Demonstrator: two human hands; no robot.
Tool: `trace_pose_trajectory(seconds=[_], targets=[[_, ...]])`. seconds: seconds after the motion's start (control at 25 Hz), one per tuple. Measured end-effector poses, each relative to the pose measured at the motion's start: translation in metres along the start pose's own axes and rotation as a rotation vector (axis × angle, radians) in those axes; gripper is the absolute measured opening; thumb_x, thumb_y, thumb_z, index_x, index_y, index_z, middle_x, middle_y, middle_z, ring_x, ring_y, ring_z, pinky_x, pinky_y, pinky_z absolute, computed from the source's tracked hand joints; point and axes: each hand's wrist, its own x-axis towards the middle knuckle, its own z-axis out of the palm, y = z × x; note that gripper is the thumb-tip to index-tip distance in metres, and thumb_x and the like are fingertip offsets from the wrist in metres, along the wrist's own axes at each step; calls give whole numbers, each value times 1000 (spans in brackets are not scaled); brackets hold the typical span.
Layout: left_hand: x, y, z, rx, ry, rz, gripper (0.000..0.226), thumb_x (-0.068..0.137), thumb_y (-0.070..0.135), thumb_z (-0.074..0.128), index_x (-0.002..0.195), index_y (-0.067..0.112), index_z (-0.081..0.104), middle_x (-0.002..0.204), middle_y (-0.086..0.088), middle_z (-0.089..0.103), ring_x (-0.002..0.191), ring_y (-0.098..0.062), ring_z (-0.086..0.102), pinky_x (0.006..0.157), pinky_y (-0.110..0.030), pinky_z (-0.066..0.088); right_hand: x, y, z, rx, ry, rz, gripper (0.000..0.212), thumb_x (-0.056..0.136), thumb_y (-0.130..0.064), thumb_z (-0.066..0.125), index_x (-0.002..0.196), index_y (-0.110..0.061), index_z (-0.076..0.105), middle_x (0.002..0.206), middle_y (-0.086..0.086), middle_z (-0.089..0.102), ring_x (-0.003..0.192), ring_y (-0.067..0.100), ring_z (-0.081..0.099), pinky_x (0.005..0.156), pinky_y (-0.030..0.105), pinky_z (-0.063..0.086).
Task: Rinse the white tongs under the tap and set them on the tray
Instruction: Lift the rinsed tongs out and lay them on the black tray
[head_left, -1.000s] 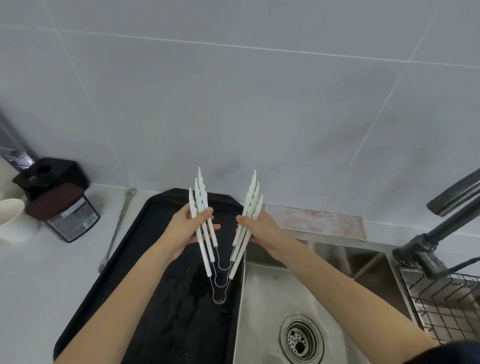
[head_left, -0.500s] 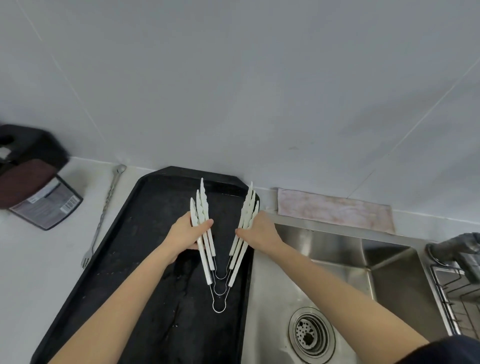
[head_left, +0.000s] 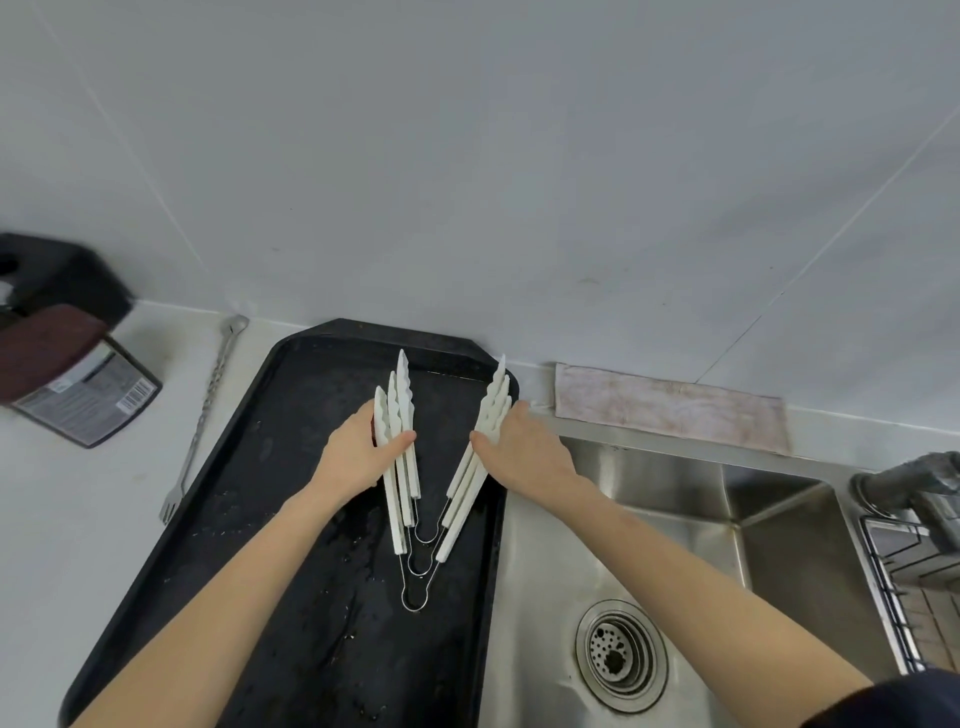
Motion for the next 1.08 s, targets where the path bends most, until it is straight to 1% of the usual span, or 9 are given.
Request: trace_pose_trajectory(seconds=[0.08, 0.2, 0.28, 0.36, 0.48, 0.56, 0.6, 0.8, 1.08], targets=[[-2, -3, 0, 13, 30, 39, 48, 87, 28, 59, 131, 17, 43, 104, -1, 57, 102, -25, 59, 82, -41, 52, -2, 2, -4, -66, 46, -19, 43, 95, -34, 40, 122, -1, 39, 114, 16, 61, 105, 33, 59, 74, 35, 41], [-4, -8, 0, 105, 23, 23, 68, 87, 33, 58, 145, 15, 26, 129, -11, 46, 111, -28, 55, 92, -37, 45, -5, 6, -3, -143, 112, -76, 46, 95, -31, 37, 133, -5, 35, 121, 14, 57, 111, 32, 56, 77, 36, 43], [-7, -10, 3, 173, 14, 47, 77, 89, 34, 56, 149, 13, 13, 147, -12, 29, 126, -29, 44, 102, -38, 39, -5, 9, 3, -158, 139, -172, 56, 95, -32, 39, 144, -8, 25, 141, 13, 41, 126, 29, 44, 95, 39, 42], [-12, -12, 6, 283, 26, 133, 79, 90, 40, 51, 150, 12, 9, 155, -12, 16, 139, -31, 25, 111, -42, 28, -5, 12, 13, -206, 129, -280, 66, 95, -37, 39, 151, -14, 11, 158, 8, 16, 144, 26, 21, 114, 40, 24], [-15, -20, 13, 512, 57, 280, 89, 81, 72, 14, 149, 16, 11, 159, -13, 10, 145, -34, 12, 116, -47, 17, 1, 17, 24, -333, 95, -352, 73, 95, -48, 34, 152, -20, -2, 161, 2, -12, 149, 20, -8, 120, 41, -2], [-12, -29, 18, 579, 61, 324, 103, 69, 78, -14, 148, 17, 10, 159, -10, 7, 147, -32, 7, 117, -48, 9, 6, 21, 30, -402, 87, -355, 73, 95, -52, 28, 152, -19, -4, 160, 3, -17, 149, 19, -12, 119, 41, -7], [-12, -32, 19, 591, 54, 321, 102, 69, 76, -17, 148, 18, 9, 159, -8, 5, 147, -31, 5, 117, -48, 6, 6, 23, 33, -422, 84, -358, 73, 94, -54, 23, 152, -18, -4, 160, 3, -18, 148, 19, -13, 119, 41, -7], [-18, -38, 25, 601, 111, 327, 72, 84, 46, 7, 147, 14, 19, 157, -13, 13, 145, -34, 13, 115, -52, 11, 1, 29, 49, -413, 95, -380, 86, 75, -61, -2, 152, -22, -3, 160, 3, -15, 136, 14, -29, 118, 41, -9], [-19, -36, 23, 622, 78, 300, 81, 77, 53, -3, 149, 16, 6, 159, -9, 0, 147, -31, -1, 117, -49, 1, 3, 28, 47, -414, 82, -389, 90, 72, -63, -6, 151, -22, -4, 160, 3, -15, 140, 13, -26, 118, 40, -9]])
